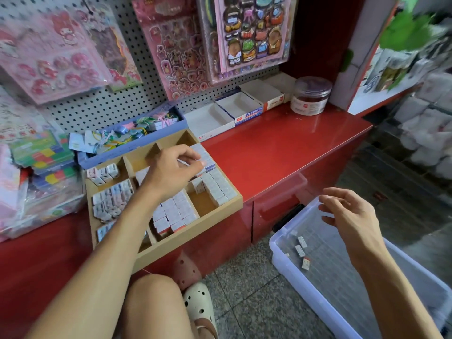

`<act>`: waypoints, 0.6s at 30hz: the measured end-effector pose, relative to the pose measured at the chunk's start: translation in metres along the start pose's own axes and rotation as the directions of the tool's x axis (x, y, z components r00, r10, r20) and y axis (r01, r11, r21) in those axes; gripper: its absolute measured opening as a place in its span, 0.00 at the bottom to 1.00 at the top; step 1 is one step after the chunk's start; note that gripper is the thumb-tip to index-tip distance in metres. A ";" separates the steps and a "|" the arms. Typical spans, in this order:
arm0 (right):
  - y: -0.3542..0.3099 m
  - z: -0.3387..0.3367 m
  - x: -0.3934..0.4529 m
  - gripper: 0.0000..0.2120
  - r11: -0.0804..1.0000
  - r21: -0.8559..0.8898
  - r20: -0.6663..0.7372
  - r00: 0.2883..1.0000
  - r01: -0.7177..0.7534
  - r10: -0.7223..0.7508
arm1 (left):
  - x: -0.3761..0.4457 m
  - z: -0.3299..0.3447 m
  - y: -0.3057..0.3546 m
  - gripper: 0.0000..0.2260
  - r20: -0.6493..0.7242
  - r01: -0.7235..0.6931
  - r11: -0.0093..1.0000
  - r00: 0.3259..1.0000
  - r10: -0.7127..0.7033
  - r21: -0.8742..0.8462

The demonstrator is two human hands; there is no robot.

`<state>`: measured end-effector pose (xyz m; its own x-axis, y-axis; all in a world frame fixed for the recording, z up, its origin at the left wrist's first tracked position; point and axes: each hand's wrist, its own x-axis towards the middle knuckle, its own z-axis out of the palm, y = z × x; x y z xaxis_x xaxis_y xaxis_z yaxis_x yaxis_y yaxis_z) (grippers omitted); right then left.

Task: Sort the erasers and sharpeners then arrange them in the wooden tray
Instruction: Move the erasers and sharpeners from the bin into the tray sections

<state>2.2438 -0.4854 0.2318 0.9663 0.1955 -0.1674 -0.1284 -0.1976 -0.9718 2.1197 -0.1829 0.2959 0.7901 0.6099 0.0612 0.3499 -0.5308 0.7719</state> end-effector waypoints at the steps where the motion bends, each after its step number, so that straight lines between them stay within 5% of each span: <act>1: 0.000 -0.006 -0.002 0.06 1.000 0.003 -0.010 1.000 0.005 -0.005 | -0.008 0.005 0.005 0.03 -0.003 0.006 0.998 1.000 -0.006 -0.057; 9: 0.011 -0.066 -0.026 0.05 0.999 0.036 -0.088 0.996 0.034 -0.031 | -0.076 0.072 0.052 0.03 0.042 0.045 0.964 0.998 -0.036 -0.263; 18: 0.077 -0.134 -0.046 0.06 0.999 -0.001 -0.162 0.986 -0.052 0.051 | -0.130 0.185 0.045 0.02 0.194 0.143 0.970 0.975 -0.104 -0.199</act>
<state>2.2193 -0.6385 0.1870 0.9818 0.0273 -0.1882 -0.1785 -0.2085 -0.9616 2.1262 -0.3948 0.2056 0.8322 0.5357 -0.1431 0.3518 -0.3107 0.8830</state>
